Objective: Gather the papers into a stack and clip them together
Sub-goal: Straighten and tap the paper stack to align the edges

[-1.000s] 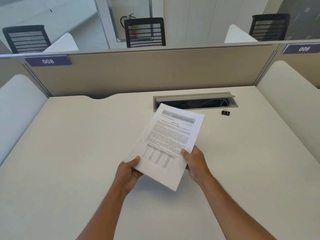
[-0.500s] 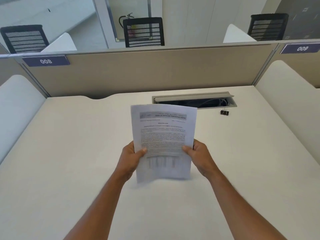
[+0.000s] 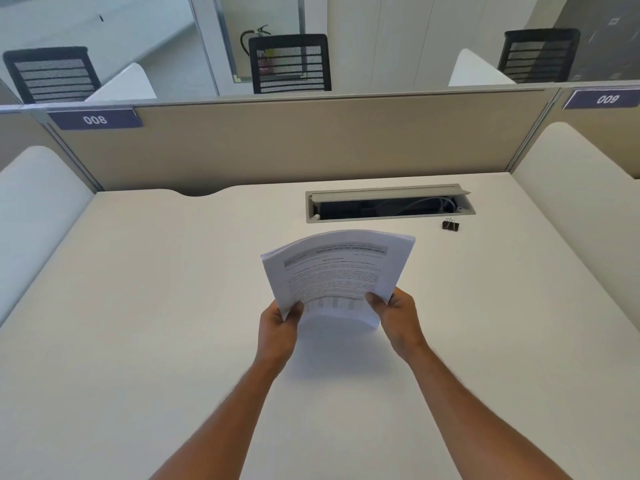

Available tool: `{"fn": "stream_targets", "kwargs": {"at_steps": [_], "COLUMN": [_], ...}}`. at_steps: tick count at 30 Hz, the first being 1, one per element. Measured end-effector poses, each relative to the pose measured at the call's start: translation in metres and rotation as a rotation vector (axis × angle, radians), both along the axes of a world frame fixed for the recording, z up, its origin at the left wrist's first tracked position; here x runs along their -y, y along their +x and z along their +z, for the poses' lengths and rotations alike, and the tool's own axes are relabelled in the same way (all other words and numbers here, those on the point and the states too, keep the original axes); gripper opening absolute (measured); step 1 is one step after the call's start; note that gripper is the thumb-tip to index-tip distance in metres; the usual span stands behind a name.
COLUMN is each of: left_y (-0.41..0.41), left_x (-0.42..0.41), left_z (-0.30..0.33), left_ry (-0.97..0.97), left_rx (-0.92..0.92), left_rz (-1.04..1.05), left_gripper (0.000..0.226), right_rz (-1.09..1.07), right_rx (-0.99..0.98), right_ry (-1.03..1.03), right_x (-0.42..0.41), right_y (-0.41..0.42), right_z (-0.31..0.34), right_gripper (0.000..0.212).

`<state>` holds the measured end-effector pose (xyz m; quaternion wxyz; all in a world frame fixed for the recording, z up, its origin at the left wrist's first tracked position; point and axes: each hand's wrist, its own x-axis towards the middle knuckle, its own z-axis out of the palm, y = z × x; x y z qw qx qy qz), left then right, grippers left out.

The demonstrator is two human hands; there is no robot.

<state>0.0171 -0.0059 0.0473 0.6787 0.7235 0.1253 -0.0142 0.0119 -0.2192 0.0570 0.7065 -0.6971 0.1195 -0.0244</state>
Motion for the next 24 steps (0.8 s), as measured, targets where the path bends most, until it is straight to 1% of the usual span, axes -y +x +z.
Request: {"fn": "stream_targets", "kwargs": {"at_steps": [5, 7, 9, 11, 13, 15, 18, 20, 24], "left_y": [0.003, 0.003, 0.004, 0.006, 0.006, 0.005, 0.01, 0.018, 0.038], "left_x": [0.001, -0.002, -0.01, -0.022, -0.031, -0.035, -0.033, -0.03, -0.026], "left_z": [-0.008, -0.006, -0.004, -0.005, -0.006, -0.008, -0.005, -0.001, 0.006], "left_ry": [0.028, 0.043, 0.032, -0.034, -0.094, -0.141, -0.23, -0.24, -0.233], "left_rx": [-0.049, -0.039, -0.058, -0.163, -0.325, -0.428, -0.446, -0.418, -0.366], "left_rz": [0.0, -0.016, -0.088, -0.218, -0.35, -0.395, -0.268, -0.171, -0.073], "left_gripper": [0.02, 0.022, 0.023, 0.026, 0.029, 0.028, 0.024, 0.022, 0.022], "right_rz": [0.007, 0.036, 0.085, 0.151, 0.201, 0.214, 0.214, 0.217, 0.22], "right_rx": [-0.019, -0.01, -0.018, -0.07, -0.173, -0.273, -0.337, -0.356, -0.374], "right_ry": [-0.026, -0.079, -0.161, -0.183, -0.102, 0.002, 0.088, 0.12, 0.162], "right_x": [-0.003, 0.0, 0.007, 0.017, 0.025, 0.03, 0.032, 0.031, 0.031], "right_y": [0.001, 0.002, 0.004, 0.005, 0.005, 0.003, -0.005, -0.011, -0.017], "right_z": [-0.003, 0.0, 0.005, 0.007, 0.005, -0.001, -0.011, -0.016, -0.023], "right_gripper": [0.029, 0.028, 0.028, 0.027, 0.027, 0.026, 0.025, 0.025, 0.027]}}
